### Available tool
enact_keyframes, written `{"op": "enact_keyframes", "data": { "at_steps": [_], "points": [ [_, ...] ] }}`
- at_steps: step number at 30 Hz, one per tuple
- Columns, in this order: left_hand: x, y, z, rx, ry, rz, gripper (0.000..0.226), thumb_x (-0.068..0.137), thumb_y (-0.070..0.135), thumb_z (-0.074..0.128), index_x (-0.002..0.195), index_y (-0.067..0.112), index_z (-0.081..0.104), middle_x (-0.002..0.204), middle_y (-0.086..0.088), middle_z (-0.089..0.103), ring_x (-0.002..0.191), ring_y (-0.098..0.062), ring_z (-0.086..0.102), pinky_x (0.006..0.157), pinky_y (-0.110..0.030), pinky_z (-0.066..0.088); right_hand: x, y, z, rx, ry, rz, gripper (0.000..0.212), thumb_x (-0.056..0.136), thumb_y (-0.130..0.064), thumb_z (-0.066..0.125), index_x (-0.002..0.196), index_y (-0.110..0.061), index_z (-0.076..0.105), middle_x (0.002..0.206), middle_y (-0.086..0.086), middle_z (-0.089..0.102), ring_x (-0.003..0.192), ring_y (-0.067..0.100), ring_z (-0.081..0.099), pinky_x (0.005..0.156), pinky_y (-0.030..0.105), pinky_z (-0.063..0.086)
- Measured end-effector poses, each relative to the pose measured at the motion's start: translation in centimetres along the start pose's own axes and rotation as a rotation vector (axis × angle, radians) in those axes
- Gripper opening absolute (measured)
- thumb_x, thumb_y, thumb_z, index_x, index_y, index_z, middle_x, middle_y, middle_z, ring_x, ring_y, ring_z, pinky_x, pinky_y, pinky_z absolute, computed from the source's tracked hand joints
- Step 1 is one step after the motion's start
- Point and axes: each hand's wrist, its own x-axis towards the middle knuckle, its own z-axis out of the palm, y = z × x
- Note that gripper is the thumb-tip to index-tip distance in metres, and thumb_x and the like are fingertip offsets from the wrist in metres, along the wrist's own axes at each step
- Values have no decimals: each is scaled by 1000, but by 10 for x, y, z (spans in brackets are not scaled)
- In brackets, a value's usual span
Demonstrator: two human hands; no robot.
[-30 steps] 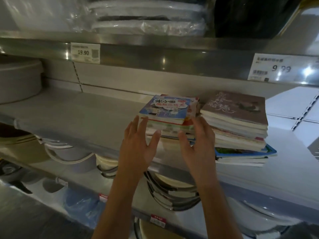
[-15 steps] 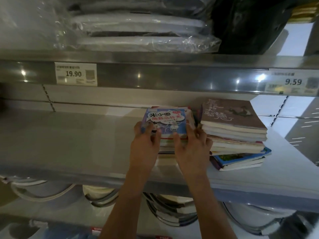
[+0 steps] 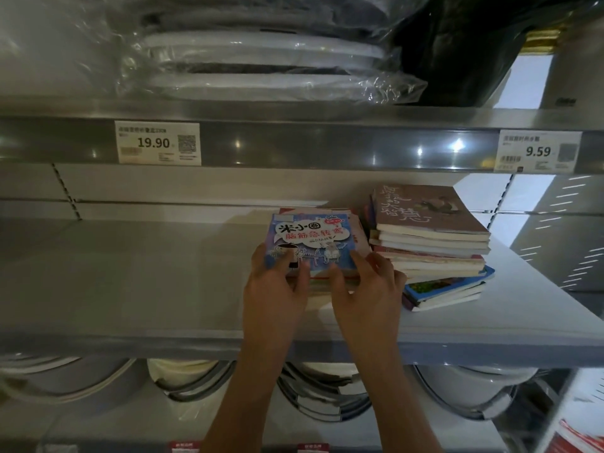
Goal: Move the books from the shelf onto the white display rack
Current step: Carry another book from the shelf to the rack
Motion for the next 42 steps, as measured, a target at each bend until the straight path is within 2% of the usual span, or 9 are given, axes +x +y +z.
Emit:
{"op": "enact_keyframes", "data": {
  "at_steps": [7, 12, 15, 18, 21, 27, 34, 39, 42],
  "points": [
    [-2, -16, -16, -281, 41, -174, 31, 89, 33, 72, 116, 17, 71, 126, 2, 47, 96, -9, 57, 74, 4, 35, -16, -5, -10, 72, 17, 91, 47, 85, -49, 69, 122, -22, 62, 120, 10, 47, 115, 28, 42, 84, 30, 35],
    [10, -21, -9, -300, -115, -181, 47, 94, 30, 66, 138, 18, 58, 146, 0, 46, 117, -10, 53, 95, -19, 42, -17, -4, -6, 101, 5, 60, 47, 86, -40, 73, 122, -14, 57, 127, 13, 43, 113, 30, 51, 80, 30, 44],
    [0, -29, -6, -275, -180, -102, 54, 95, 29, 65, 146, 19, 49, 158, 0, 33, 140, -11, 37, 102, -16, 32, -22, 7, 1, 81, -76, 23, 53, 88, -34, 71, 136, -20, 52, 147, 17, 37, 128, 36, 45, 93, 41, 48],
    [-15, -36, -5, -274, -223, -23, 60, 96, 29, 64, 151, 22, 41, 162, 3, 24, 133, 5, 23, 102, -11, 26, -30, 18, 3, 56, -194, 46, 69, 92, -34, 65, 151, -31, 32, 162, 12, 18, 138, 36, 37, 106, 49, 44],
    [-23, -42, -5, -288, -228, 7, 64, 95, 28, 65, 152, 21, 38, 163, 3, 24, 141, -6, 32, 109, -25, 35, -36, 21, 2, 50, -229, 56, 76, 92, -38, 63, 155, -35, 21, 165, 8, 7, 142, 37, 31, 108, 49, 40],
    [-31, -48, -10, -307, -261, 18, 71, 94, 21, 68, 154, 26, 31, 160, 7, 25, 128, 2, 40, 98, -17, 40, -46, 18, 3, 64, -173, 79, 76, 86, -56, 65, 151, -37, 31, 161, 8, 21, 142, 31, 34, 103, 51, 45],
    [-54, -66, -12, -379, -262, 2, 76, 94, 21, 67, 156, 30, 24, 162, 4, 22, 142, -14, 37, 107, -39, 48, -70, 23, 5, 142, -118, 52, 70, 84, -43, 73, 146, -31, 42, 146, 3, 31, 118, 23, 56, 85, 39, 57],
    [-76, -75, -21, -465, -197, 38, 76, 92, 67, 47, 154, 26, 31, 161, 3, 28, 142, -6, 34, 103, -45, 51, -94, 18, 3, 297, -79, -29, 62, 90, -38, 60, 145, -35, 31, 145, 1, 27, 119, 13, 51, 84, 9, 46],
    [-91, -82, -24, -540, -168, 44, 70, 94, 60, 48, 154, 26, 34, 161, 5, 29, 144, -8, 35, 99, -49, 54, -110, 19, -2, 331, -43, -118, 55, 94, -46, 52, 143, -47, 27, 141, -10, 22, 121, 2, 46, 88, 12, 49]
  ]
}}
